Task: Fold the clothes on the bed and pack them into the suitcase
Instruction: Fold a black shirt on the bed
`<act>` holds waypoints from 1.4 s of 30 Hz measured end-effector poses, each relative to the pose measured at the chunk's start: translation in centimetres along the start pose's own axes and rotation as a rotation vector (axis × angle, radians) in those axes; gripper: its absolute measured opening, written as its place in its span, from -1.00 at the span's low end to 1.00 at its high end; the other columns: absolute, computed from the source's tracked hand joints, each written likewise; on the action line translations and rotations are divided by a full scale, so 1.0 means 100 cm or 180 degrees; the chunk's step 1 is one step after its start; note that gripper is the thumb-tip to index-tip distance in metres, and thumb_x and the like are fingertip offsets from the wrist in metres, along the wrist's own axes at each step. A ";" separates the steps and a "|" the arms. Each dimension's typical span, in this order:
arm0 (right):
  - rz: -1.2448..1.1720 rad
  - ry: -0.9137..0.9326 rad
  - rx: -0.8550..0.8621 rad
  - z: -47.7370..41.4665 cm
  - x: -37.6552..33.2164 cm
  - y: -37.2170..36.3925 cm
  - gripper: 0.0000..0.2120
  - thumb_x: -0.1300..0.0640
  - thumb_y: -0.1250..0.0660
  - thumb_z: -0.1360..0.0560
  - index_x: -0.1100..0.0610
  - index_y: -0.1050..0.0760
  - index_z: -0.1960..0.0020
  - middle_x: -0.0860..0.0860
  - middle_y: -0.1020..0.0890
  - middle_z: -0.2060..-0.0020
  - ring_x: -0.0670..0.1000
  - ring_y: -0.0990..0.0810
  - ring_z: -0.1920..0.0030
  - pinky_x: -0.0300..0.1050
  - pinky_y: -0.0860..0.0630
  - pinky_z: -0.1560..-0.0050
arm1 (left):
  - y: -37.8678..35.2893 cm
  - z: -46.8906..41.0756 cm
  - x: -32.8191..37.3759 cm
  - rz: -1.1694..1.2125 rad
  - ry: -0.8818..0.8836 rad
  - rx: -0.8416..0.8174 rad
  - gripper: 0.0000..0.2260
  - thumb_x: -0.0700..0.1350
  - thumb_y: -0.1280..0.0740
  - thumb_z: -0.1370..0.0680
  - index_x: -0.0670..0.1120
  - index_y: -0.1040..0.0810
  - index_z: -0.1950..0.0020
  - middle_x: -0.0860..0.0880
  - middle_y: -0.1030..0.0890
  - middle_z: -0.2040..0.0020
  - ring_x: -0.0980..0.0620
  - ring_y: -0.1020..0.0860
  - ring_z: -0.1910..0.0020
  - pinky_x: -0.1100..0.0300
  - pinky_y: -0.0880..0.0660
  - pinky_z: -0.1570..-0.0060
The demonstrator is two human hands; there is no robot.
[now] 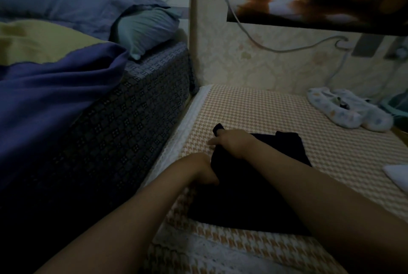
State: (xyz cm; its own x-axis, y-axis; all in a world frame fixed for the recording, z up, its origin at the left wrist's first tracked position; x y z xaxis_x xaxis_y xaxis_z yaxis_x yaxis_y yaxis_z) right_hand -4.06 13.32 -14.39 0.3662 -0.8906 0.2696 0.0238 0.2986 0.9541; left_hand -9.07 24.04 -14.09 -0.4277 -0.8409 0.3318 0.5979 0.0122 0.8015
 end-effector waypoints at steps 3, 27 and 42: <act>-0.0042 -0.0330 0.0301 0.031 0.025 0.009 -0.71 0.17 -0.21 -0.59 0.10 -0.50 -0.28 0.10 -0.45 -0.20 0.10 -0.52 -0.06 -0.12 -0.38 0.06 | 0.002 0.000 0.016 -0.0022 -0.0045 -0.0133 -0.73 0.01 -0.36 -0.52 -0.17 -0.60 -0.07 -0.07 -0.52 0.15 -0.01 -0.48 0.23 0.17 -0.43 0.26; -0.2454 -0.2194 0.0330 0.232 0.116 -0.072 -0.52 -0.09 -0.21 -0.60 0.08 -0.33 -0.46 0.07 -0.42 -0.40 0.10 -0.43 -0.34 -0.09 -0.38 -0.29 | -0.056 -0.055 0.167 -0.1155 -0.1688 0.1321 -0.50 0.15 -0.13 -0.63 -0.02 -0.24 -0.52 -0.02 -0.21 -0.54 -0.07 -0.15 -0.51 0.10 -0.15 -0.46; -0.0721 -0.1797 0.0736 0.249 0.091 -0.061 -0.48 -0.05 -0.10 -0.63 0.00 -0.12 -0.56 0.11 -0.12 -0.54 0.13 -0.17 -0.49 0.05 -0.16 -0.42 | -0.091 -0.050 0.149 -0.1500 -0.0798 0.0771 -0.17 0.50 0.12 -0.46 0.08 0.32 -0.55 -0.07 0.33 -0.55 -0.13 0.30 -0.53 -0.15 0.19 -0.49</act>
State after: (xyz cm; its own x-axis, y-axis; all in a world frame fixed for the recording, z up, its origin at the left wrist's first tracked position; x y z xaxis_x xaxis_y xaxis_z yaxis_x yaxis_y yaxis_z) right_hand -24.06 -5.14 -14.47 -0.1711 -0.9849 0.0254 -0.1809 0.0567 0.9819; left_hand -17.54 8.71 -18.95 -0.7747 -0.6323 -0.0041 0.1449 -0.1839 0.9722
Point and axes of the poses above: each hand's wrist, its own z-axis away from the middle knuckle, its own y-axis out of the back of the hand, x = y × z, the point moved 7 cm from there along -z, towards the middle knuckle
